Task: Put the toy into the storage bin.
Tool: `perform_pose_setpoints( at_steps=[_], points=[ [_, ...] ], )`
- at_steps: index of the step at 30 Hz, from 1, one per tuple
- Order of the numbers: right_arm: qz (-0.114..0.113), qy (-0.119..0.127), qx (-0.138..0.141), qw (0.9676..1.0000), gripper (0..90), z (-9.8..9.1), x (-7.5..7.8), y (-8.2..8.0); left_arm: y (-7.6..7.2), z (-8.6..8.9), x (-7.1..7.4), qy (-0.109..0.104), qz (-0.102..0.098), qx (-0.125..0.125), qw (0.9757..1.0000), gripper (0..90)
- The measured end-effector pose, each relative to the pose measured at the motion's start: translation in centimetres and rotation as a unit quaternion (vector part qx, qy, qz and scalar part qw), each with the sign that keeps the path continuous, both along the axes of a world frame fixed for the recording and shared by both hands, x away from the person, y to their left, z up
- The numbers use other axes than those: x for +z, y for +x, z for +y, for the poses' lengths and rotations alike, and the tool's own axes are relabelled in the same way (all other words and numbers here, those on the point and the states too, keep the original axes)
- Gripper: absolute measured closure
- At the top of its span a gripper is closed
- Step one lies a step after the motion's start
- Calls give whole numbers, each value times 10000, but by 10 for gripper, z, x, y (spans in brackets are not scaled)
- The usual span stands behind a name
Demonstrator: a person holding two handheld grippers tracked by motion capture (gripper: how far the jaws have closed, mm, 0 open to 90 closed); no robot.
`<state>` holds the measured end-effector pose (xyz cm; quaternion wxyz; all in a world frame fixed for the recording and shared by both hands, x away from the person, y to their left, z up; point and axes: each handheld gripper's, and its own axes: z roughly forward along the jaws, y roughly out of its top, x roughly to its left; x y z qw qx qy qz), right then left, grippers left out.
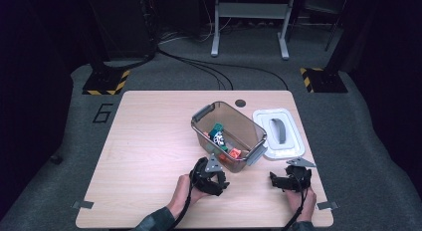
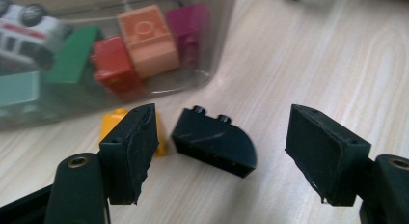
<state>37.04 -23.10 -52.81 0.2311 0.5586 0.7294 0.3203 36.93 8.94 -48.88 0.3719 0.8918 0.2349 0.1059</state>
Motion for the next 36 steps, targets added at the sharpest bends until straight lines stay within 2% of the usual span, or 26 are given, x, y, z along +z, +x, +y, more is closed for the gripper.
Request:
perform_pose_setpoints(
  at_steps=[5,11,15,19,27,33,36],
  points=[
    [-5,7,-2,10000,45,0,0,0,1,-4,-2,-18,-28,-49,10000,269],
    [2,6,1,10000,45,0,0,0,6,-7,-7,69,11,-100,9999,279],
    [-13,23,-11,10000,45,0,0,0,4,-7,-8,46,76,-162,9998,335],
    [-6,12,-15,10000,45,0,0,0,-1,-7,-10,133,112,-241,9996,422],
    [4,2,20,10000,46,0,0,0,-5,-10,-20,299,201,-270,9990,405],
    [2,-4,10,10000,46,0,0,0,-6,-8,-21,238,136,-264,9993,437],
    [1,2,11,10000,46,0,0,0,-6,-5,-19,227,175,-272,9992,439]
  ],
)
